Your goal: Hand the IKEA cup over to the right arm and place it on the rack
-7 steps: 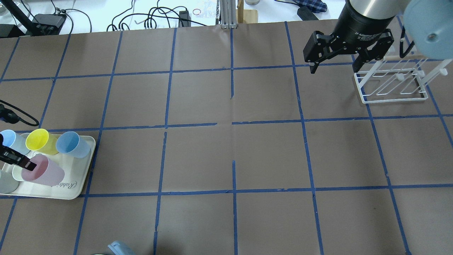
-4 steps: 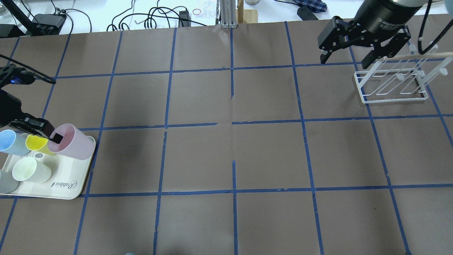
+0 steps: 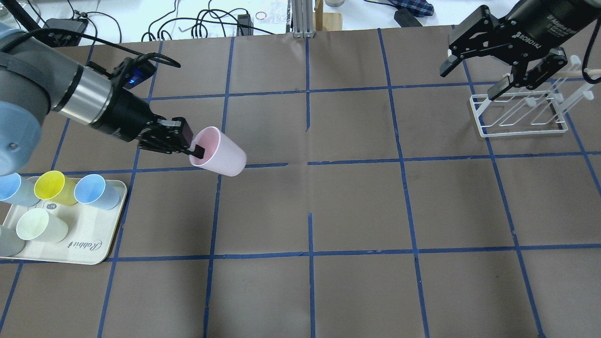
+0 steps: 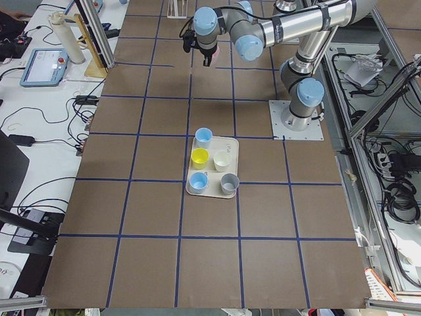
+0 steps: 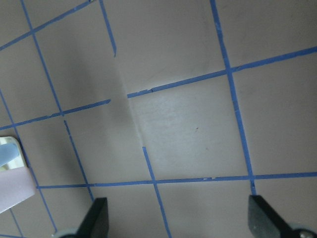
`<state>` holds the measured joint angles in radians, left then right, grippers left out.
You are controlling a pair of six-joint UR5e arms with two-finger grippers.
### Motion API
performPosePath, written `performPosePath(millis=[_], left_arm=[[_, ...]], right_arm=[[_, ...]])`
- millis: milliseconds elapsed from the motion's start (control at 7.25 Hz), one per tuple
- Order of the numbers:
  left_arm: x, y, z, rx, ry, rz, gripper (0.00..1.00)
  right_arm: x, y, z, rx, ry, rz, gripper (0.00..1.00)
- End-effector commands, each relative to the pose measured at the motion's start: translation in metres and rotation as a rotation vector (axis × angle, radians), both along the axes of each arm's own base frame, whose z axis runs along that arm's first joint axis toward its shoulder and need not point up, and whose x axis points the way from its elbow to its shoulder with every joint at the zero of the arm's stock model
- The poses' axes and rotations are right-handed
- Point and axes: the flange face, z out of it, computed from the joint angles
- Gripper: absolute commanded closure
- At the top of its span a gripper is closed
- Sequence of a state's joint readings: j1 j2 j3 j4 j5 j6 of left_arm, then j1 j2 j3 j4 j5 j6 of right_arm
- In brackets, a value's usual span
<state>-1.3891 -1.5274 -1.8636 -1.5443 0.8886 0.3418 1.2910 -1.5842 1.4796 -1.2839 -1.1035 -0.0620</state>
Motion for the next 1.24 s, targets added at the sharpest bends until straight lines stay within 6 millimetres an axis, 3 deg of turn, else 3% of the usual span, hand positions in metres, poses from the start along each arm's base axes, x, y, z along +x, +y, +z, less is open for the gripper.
performPosePath(millis=[0,138,552,828,1103], left_arm=[[-0.078,0.009,-0.007,0.097,0.359,0.037,1.0],[-0.103,0.015,-0.006,0.121,0.562,0.062,1.0],[-0.137,0.022,-0.034,0.175,0.938,0.129,1.0],[-0.158,0.017,-0.039,0.181,1.089,0.129,1.0],[-0.174,0.017,-0.053,0.19,1.095,0.095,1.0]], right_arm=[[-0.03,0.006,-0.005,0.035,-0.209,-0.062,0.0],[-0.031,0.005,-0.006,0.044,-0.273,-0.086,0.0],[-0.035,0.008,-0.006,0.095,-0.473,-0.187,0.0],[-0.041,0.009,-0.004,0.115,-0.555,-0.249,0.0],[-0.05,0.015,-0.004,0.146,-0.651,-0.315,0.0]])
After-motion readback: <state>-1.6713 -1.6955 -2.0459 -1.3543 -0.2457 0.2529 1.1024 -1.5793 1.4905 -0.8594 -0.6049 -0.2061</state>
